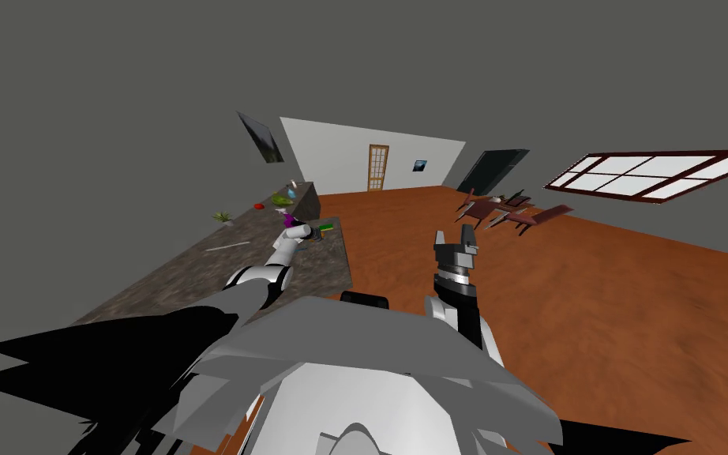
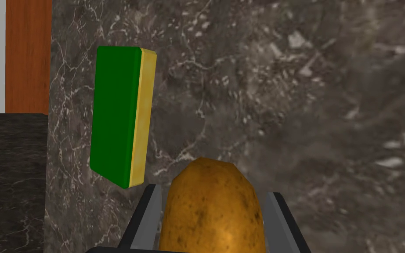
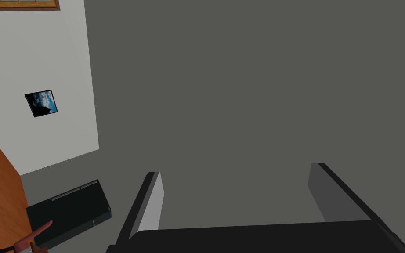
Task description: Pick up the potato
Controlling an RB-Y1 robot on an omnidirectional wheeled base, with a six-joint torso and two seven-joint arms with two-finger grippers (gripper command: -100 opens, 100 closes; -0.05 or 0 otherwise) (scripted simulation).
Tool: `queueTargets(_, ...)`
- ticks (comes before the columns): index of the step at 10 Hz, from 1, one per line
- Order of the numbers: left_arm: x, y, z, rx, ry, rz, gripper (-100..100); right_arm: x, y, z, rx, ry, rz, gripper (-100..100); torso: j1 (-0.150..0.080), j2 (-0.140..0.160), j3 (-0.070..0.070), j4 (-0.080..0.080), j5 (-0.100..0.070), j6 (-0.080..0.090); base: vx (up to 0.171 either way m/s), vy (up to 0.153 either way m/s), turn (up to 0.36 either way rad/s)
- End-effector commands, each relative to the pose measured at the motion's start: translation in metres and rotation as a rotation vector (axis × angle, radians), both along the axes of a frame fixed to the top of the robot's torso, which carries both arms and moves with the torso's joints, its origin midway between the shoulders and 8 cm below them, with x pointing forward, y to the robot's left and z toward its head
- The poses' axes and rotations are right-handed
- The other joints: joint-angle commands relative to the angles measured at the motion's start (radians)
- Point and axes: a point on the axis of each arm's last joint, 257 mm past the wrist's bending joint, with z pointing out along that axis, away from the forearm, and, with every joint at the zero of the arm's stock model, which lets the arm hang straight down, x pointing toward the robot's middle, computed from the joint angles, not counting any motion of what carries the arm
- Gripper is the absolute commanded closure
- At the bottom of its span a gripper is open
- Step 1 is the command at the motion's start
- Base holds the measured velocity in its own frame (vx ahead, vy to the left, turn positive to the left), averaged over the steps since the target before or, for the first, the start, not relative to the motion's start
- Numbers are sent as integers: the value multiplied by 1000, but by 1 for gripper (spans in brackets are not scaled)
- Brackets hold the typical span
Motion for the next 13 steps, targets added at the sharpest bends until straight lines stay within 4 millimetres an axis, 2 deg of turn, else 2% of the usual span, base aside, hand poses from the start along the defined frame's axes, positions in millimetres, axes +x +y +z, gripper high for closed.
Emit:
queueTargets(1,0,0,0,0,0,0,100,0,0,0,0,0,0,0,0,0,0,0,0,0,0,0,0)
queueTargets(4,1,1,1,1,-2,0,100,0,0,0,0,0,0,0,0,-1,-1,-1,1,0,0,0,0)
queueTargets(5,1,1,1,1,-3,0,0,0,0,0,0,0,0,0,0,-1,-1,-1,1,0,0,0,0)
queueTargets(6,1,-7,-1,1,-1,-12,100,0,0,0,0,0,0,0,0,-1,-1,-1,1,0,29,1,213)
queueTargets(9,-1,-50,-3,-1,17,-90,100,0,0,0,0,0,0,0,0,-7,-4,-2,1,-2,98,0,300)
queueTargets(10,2,-51,3,3,3,-96,100,0,0,0,0,0,0,0,1,-7,-5,-2,1,-1,64,0,89)
queueTargets(11,1,-66,2,1,9,-122,100,0,0,0,0,0,0,0,0,-6,-4,-2,1,1,54,-1,148)
queueTargets(12,2,-66,4,3,3,-125,100,0,0,0,0,0,0,0,0,-5,-4,-2,1,0,38,-7,94)
queueTargets(13,0,-81,3,1,10,-150,100,0,0,0,0,0,0,0,0,-5,-3,-2,0,1,42,-6,189)
